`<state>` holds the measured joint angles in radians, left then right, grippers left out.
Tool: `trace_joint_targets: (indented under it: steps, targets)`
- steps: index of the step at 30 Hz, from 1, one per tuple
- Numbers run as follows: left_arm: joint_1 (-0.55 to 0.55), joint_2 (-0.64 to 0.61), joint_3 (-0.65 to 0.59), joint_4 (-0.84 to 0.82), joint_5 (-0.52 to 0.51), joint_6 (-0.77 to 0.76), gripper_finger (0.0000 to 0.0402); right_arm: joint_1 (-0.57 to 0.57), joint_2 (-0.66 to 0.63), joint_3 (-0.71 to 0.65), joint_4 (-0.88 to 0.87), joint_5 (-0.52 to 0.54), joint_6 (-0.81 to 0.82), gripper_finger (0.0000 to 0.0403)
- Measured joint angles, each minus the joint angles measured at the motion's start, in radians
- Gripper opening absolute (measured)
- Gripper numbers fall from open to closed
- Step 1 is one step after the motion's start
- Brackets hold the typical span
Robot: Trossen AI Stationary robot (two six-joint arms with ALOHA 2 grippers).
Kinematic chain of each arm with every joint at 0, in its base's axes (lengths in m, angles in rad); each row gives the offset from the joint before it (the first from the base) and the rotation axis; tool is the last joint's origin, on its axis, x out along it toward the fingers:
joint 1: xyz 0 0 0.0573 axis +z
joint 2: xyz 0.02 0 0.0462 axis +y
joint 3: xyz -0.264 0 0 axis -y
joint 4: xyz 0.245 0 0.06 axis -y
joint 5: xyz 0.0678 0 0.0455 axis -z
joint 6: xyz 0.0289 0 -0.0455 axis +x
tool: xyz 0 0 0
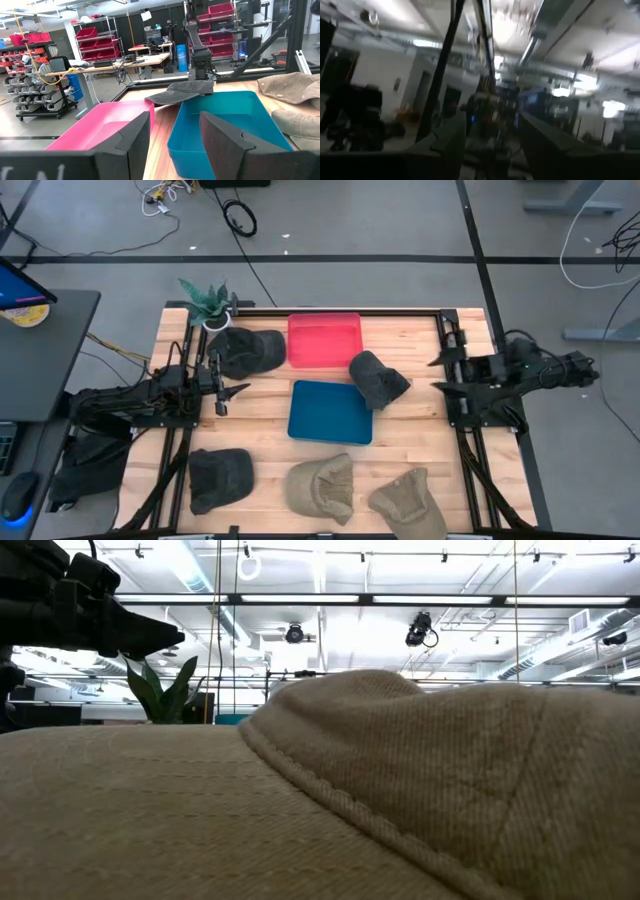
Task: Pick & Place hat
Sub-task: Put the top right black cap into the blue bin
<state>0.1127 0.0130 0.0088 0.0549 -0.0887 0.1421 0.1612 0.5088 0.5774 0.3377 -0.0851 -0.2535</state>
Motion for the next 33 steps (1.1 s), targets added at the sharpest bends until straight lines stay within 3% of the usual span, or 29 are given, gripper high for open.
trace_joint_targets:
  steps: [5, 9, 21, 28, 33]
  targets:
    - [0.0, 0.0, 0.0, 0.0, 0.0, 0.0, 0.0177, -0.001, 0.145, 0.177, -0.324, 0.119, 0.059, 0.0185]
    - [0.0, 0.0, 0.0, 0.0, 0.0, 0.0, 0.0177, -0.001, 0.227, 0.264, -0.533, 0.141, 0.134, 0.0185]
    - [0.0, 0.0, 0.0, 0.0, 0.0, 0.0, 0.0177, -0.005, 0.42, 0.279, -0.83, 0.404, 0.083, 0.0185]
    - [0.0, 0.0, 0.0, 0.0, 0.0, 0.0, 0.0177, -0.008, 0.558, 0.279, -0.849, 0.543, -0.016, 0.0185]
    - [0.0, 0.0, 0.0, 0.0, 0.0, 0.0, 0.0177, -0.036, 0.609, 0.279, -0.913, 0.635, 0.017, 0.0185]
